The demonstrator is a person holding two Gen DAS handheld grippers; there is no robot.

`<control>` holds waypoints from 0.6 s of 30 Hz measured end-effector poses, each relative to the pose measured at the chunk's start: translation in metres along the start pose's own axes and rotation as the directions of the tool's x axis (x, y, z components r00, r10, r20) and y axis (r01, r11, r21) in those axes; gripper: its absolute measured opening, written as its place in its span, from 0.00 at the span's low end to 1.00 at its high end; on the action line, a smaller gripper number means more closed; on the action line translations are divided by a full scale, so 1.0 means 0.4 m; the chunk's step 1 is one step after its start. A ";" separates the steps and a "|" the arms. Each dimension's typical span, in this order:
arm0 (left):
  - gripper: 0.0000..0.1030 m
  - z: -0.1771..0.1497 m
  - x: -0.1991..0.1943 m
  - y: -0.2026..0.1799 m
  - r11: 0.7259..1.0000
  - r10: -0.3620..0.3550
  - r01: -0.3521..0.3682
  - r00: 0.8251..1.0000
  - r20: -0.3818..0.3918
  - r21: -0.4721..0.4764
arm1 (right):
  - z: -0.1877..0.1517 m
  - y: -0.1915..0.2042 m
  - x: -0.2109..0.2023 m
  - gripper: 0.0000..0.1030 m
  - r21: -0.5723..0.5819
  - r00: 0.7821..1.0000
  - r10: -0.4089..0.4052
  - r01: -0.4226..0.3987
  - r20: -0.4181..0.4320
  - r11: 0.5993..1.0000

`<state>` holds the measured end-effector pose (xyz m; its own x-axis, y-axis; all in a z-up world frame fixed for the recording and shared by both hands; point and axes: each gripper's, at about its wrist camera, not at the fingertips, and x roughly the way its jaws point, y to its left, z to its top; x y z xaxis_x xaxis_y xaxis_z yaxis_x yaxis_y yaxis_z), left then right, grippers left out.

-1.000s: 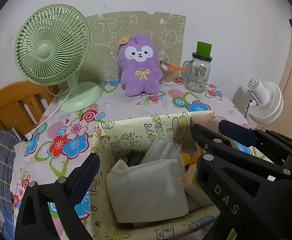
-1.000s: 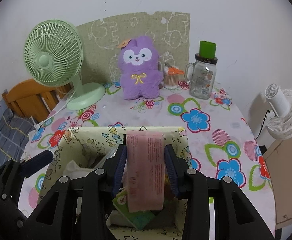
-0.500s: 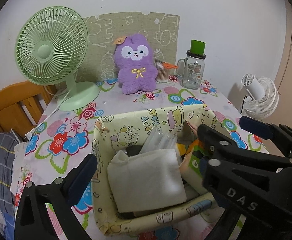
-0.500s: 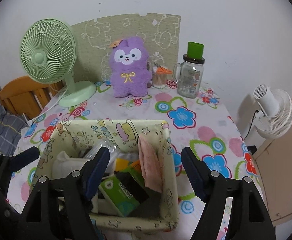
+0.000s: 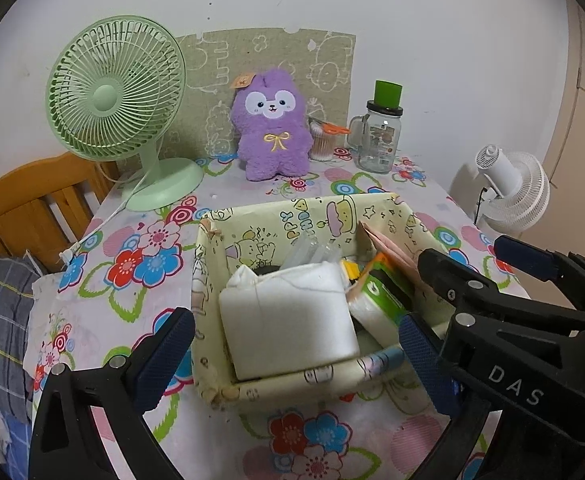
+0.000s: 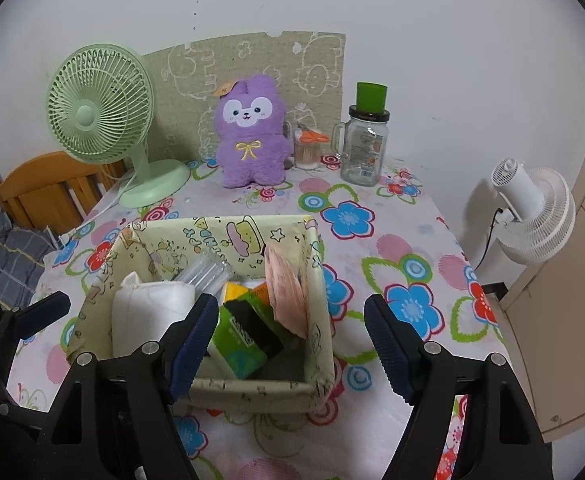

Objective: Organize soft objects
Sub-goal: 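Lower and release the white tissue into the basket with left tool while right tool drops the pink packet, then withdraw both open tools up and away from the basket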

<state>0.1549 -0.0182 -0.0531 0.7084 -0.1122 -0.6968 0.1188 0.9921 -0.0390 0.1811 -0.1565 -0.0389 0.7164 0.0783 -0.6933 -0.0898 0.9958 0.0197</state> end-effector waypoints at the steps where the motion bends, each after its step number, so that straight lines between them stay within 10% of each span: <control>1: 1.00 -0.002 -0.004 -0.001 1.000 -0.001 0.001 1.000 0.001 0.000 | -0.004 -0.001 -0.005 0.76 0.001 1.000 0.000 0.000 0.001 1.000; 18: 1.00 -0.068 -0.122 -0.015 1.000 0.012 -0.012 0.999 0.045 -0.006 | -0.066 -0.018 -0.119 0.77 0.019 0.999 0.009 -0.010 0.046 1.000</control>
<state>0.1005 -0.0172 -0.0383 0.7406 -0.1025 -0.6641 0.1059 0.9937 -0.0353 0.1294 -0.1689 -0.0249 0.7463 0.0893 -0.6596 -0.0835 0.9957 0.0403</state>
